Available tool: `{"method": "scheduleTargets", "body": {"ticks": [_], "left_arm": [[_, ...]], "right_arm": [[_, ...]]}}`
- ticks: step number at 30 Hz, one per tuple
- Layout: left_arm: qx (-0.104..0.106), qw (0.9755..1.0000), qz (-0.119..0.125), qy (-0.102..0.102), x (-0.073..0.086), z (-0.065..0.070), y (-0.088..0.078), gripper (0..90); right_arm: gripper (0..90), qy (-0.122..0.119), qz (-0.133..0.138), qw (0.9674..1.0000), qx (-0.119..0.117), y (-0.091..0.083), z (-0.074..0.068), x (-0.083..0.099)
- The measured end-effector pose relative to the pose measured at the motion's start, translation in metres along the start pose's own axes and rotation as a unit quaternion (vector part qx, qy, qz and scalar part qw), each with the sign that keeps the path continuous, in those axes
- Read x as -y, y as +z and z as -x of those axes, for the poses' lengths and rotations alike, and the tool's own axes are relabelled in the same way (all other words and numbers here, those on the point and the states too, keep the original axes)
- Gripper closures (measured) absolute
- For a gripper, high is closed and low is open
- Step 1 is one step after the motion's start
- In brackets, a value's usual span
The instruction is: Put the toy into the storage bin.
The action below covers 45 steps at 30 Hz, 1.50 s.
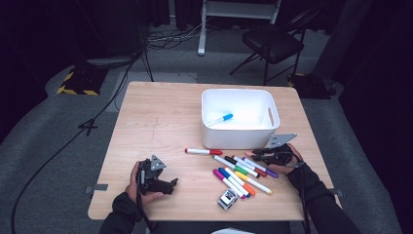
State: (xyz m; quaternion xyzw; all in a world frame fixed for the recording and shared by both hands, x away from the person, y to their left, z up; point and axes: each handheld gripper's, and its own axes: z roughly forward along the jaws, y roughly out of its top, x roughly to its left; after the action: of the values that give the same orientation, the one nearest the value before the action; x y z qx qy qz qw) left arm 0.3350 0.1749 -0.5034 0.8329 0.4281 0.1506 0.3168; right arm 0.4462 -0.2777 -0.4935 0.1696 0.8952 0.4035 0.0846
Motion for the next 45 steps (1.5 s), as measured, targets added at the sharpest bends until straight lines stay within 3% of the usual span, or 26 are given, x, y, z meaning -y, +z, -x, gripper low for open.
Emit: {"method": "scheduleTargets", "body": {"ticks": [1,2,3,9,21,30,45], "left_arm": [[0.000,1.0000,0.000,0.000,0.000,0.000,0.000,0.6],[0.000,1.0000,0.000,0.000,0.000,0.000,0.000,0.6],[-0.003,1.0000,0.000,0.002,0.000,0.000,0.000,0.6],[0.000,1.0000,0.000,0.000,0.000,0.000,0.000,0.6],[-0.001,1.0000,0.000,0.001,0.000,0.000,0.000,0.6],[-0.003,1.0000,0.000,0.002,0.000,0.000,0.000,0.6],[-0.003,1.0000,0.000,0.002,0.000,0.000,0.000,0.6]], "right_arm": [[74.7,-0.004,0.005,1.0000,0.001,-0.003,0.000,0.000],[74.7,0.014,0.008,0.9999,-0.002,-0.006,-0.002,0.001],[74.7,0.005,0.015,0.9999,-0.001,-0.009,0.000,0.001],[74.8,0.007,0.059,0.9982,-0.001,-0.031,-0.003,-0.001],[74.9,-0.025,0.125,0.9918,0.002,-0.069,-0.018,-0.024],[74.9,-0.054,0.139,0.9888,0.009,-0.097,-0.027,-0.044],[74.9,-0.097,0.158,0.9825,0.020,-0.134,-0.032,-0.095]]}}
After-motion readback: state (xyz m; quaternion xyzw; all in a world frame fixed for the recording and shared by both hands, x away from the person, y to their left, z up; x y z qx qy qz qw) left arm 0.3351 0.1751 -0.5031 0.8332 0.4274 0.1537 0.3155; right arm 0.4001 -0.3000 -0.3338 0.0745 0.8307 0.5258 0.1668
